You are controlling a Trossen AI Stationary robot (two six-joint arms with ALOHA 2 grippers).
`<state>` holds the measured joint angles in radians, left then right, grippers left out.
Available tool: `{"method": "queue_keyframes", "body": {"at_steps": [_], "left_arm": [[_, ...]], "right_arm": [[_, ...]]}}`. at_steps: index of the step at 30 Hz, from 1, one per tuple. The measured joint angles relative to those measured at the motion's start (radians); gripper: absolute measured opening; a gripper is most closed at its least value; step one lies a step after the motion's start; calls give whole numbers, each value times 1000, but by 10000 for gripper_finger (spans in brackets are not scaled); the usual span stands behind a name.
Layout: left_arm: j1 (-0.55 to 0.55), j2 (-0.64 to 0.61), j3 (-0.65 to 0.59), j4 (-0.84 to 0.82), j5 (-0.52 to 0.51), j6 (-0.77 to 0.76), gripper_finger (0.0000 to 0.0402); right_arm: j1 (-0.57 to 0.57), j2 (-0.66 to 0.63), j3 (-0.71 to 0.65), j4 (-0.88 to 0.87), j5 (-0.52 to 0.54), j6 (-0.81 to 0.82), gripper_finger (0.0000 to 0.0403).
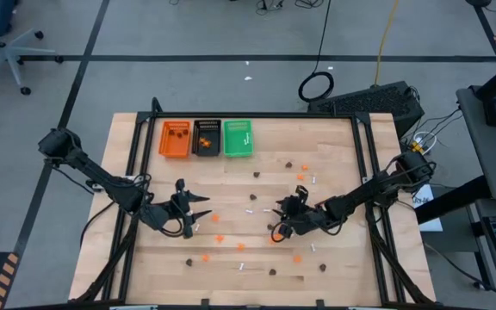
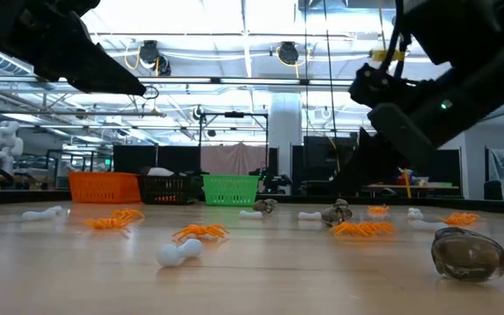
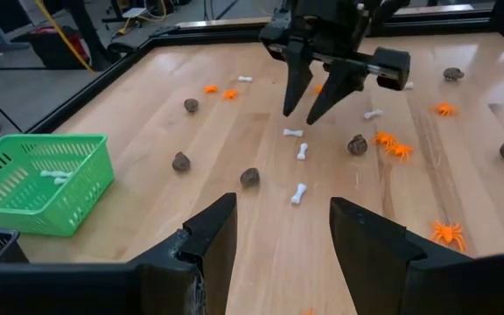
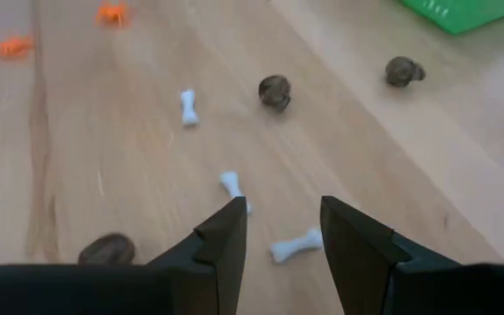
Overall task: Sort Halloween decoration
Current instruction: Put the white bone toy into the green bin
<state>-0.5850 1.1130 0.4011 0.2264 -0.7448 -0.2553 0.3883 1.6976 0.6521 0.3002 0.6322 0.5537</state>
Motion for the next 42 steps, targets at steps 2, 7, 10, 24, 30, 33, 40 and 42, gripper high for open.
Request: {"method": "queue_keyframes", "body": {"at_steps": [2,7,10,24,30,33,40,42], "left_arm": [[0,0,0,0,0,0,182],[0,0,0,0,0,0,182],[0,0,0,0,0,0,182],[0,0,0,-1,1,1,182],[0,0,0,-3,5,1,182],[0,0,0,-3,6,1,182],[0,0,0,-3,6,1,182],[0,0,0,-3,6,1,182]], "right_arm": [[1,14,-5,13,-1,-12,133],[3,88,-6,43,-2,-15,133],[4,124,-4,60,39,9,133],[-5,146,-6,191,21,-175,132],[-23,144,-6,225,-107,-262,132],[-48,144,-6,257,-177,-300,132],[-116,144,-6,293,-378,-336,132],[-129,143,-6,294,-406,-348,132]]}}
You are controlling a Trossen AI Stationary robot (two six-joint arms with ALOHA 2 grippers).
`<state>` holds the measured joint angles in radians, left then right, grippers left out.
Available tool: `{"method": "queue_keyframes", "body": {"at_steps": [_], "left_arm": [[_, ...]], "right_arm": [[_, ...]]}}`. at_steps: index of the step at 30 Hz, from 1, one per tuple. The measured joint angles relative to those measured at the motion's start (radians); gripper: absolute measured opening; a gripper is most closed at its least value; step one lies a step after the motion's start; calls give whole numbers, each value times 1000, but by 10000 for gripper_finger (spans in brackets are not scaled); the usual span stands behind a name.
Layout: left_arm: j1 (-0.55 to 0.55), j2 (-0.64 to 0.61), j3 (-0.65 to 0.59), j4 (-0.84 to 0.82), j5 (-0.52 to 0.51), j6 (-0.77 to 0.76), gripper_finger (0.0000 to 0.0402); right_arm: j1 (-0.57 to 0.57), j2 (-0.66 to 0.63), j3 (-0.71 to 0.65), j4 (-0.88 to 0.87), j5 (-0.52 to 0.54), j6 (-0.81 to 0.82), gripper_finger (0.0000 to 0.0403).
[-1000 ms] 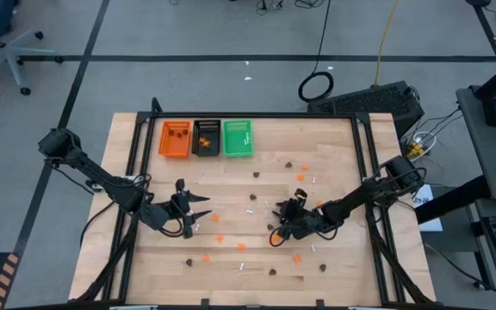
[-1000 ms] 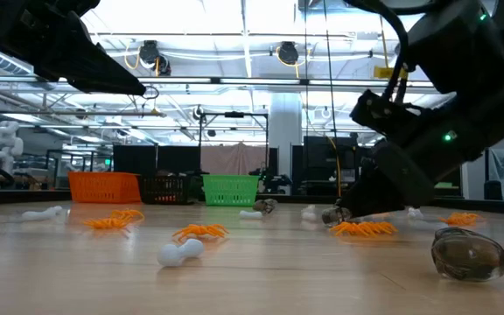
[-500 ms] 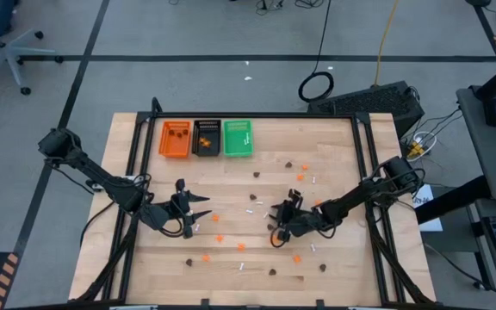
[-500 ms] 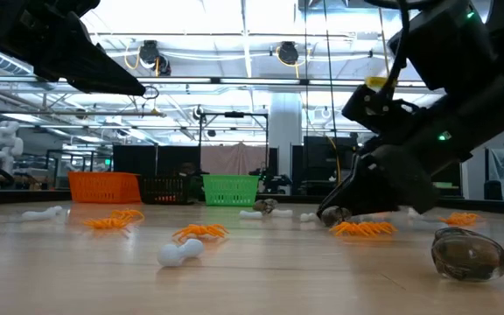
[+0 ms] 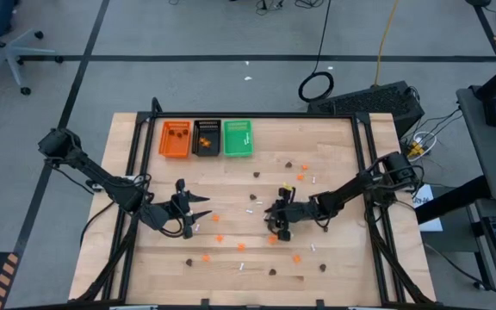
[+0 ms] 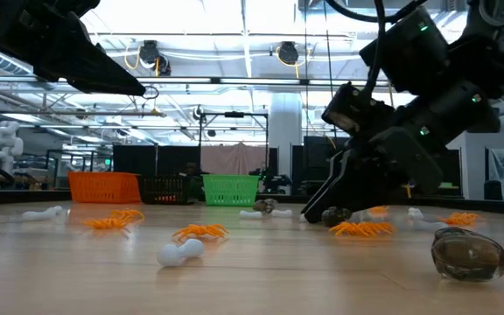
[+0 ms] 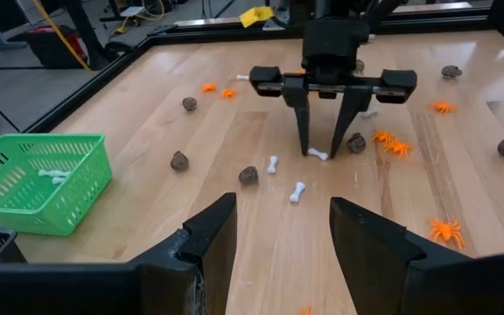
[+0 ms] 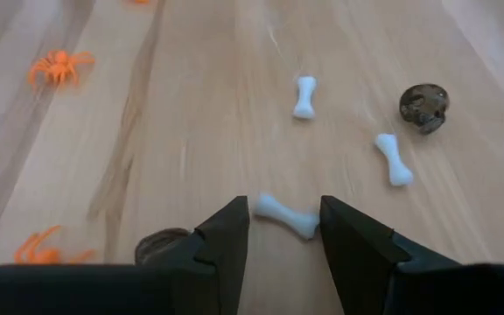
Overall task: Sort Halloween decoration
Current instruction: Put the white bone toy into the green bin
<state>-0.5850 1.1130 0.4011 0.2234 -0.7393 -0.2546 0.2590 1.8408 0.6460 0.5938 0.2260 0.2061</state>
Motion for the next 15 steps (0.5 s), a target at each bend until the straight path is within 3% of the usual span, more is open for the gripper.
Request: {"method": "queue_keyframes", "body": {"at_steps": [8,15], "left_arm": [[0,0,0,0,0,0,182],[0,0,0,0,0,0,182]], "right_arm": [[-18,0,1,-2,-43,-10,130],[-18,-1,2,-3,-43,27,93]]}}
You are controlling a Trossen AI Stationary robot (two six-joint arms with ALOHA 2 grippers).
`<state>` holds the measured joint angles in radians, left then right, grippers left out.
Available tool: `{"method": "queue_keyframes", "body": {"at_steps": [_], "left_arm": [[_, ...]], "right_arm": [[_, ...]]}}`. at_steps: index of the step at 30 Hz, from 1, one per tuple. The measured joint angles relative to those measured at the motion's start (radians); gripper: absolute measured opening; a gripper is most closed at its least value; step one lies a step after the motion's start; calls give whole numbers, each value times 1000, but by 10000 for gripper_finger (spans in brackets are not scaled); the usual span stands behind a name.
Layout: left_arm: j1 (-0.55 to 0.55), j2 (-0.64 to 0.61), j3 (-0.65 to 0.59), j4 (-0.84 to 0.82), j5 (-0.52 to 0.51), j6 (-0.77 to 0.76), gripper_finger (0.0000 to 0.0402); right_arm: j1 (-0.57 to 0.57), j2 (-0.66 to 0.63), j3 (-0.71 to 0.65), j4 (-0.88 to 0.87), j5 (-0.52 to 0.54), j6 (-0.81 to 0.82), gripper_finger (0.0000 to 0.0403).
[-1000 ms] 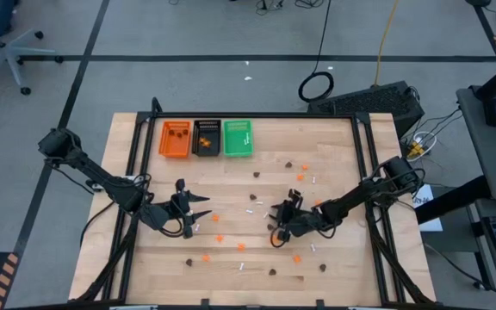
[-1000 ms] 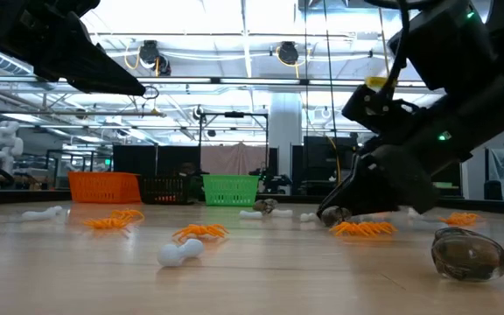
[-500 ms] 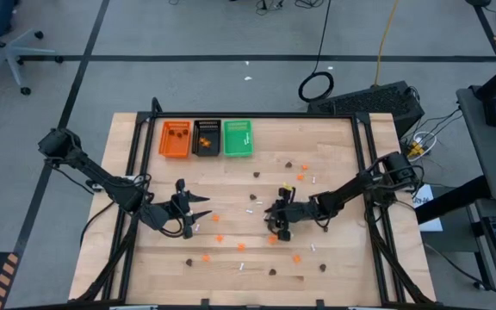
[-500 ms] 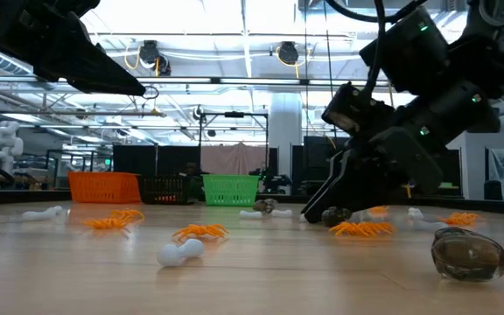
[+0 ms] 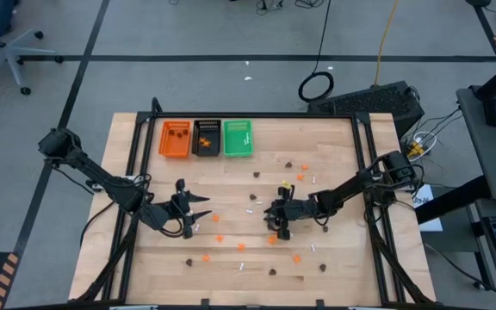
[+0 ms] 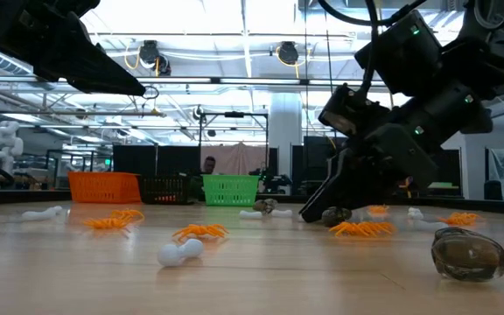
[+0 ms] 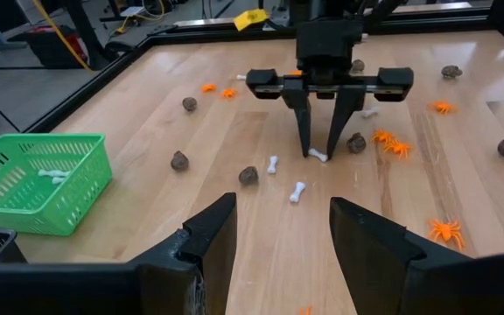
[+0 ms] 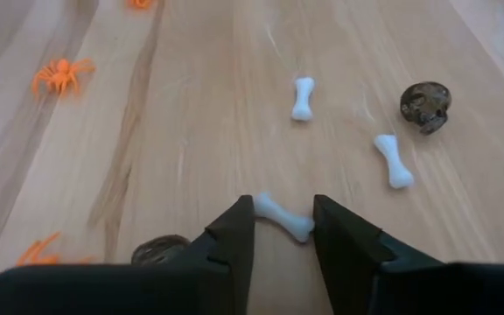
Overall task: Sort Halloween decoration
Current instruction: Put the white bone toy into the green bin
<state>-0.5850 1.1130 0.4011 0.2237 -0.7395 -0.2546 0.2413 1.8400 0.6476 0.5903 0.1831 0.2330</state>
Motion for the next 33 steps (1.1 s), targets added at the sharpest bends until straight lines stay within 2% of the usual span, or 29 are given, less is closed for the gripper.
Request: {"method": "queue_keyframes", "body": {"at_steps": [7,12,17,22,26,29,33], "left_arm": [[0,0,0,0,0,0,182],[0,0,0,0,0,0,182],[0,0,0,0,0,0,182],[0,0,0,0,0,0,182],[0,0,0,0,0,0,182],[0,0,0,0,0,0,182],[0,0,0,0,0,0,182]], "right_arm": [[0,0,0,-2,1,15,63],[0,1,0,12,27,66,55],[6,2,0,26,121,86,79],[9,2,0,36,205,1,119],[-12,2,0,65,209,-63,142],[-34,3,-1,91,202,-74,145],[-67,51,0,169,124,-88,140]]}}
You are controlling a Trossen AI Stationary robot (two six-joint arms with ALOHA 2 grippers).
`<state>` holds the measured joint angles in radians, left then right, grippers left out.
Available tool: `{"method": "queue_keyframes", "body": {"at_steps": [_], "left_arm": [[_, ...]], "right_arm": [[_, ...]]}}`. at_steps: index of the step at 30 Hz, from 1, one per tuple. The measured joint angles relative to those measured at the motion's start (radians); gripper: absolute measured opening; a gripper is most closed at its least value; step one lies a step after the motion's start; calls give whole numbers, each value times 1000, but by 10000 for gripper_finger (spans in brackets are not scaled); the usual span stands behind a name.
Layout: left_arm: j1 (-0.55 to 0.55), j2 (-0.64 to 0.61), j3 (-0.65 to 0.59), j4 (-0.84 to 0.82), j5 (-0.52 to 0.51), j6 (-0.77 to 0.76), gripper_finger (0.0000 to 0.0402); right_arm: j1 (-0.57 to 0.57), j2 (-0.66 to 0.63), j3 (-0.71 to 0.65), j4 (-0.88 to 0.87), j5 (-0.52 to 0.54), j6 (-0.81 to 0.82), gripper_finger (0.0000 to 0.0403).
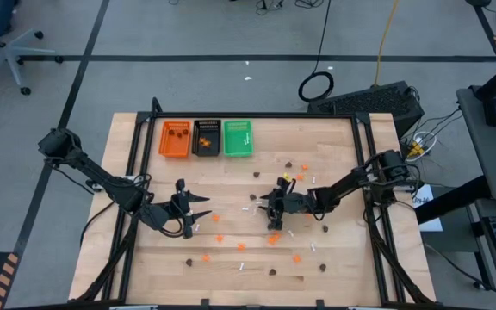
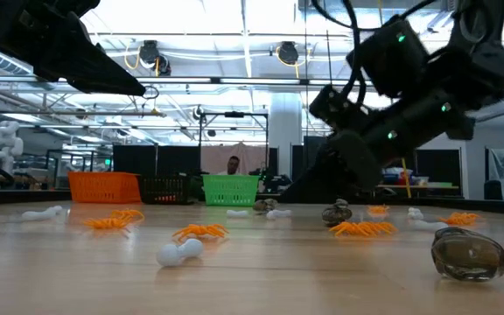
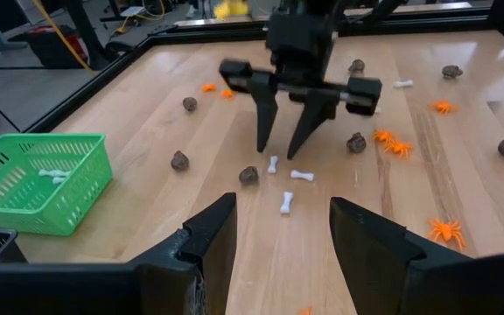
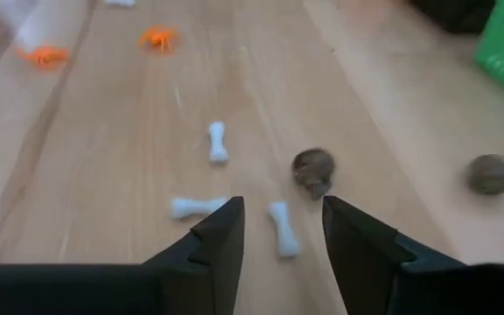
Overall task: Sort Halloween decoration
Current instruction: Put the white bone toy into the green bin
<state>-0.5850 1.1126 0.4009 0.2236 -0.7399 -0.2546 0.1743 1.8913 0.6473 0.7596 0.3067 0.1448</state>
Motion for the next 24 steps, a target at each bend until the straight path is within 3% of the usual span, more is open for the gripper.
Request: {"method": "queue_keyframes", "body": {"at_steps": [7,13,24], "left_arm": [[0,0,0,0,0,0,182],[0,0,0,-5,0,1,182],[0,0,0,-9,0,1,182]], "right_arm": [[-22,156,0,207,-43,27,137],[-22,216,2,239,-28,68,123],[-6,231,1,235,-22,96,31]]}}
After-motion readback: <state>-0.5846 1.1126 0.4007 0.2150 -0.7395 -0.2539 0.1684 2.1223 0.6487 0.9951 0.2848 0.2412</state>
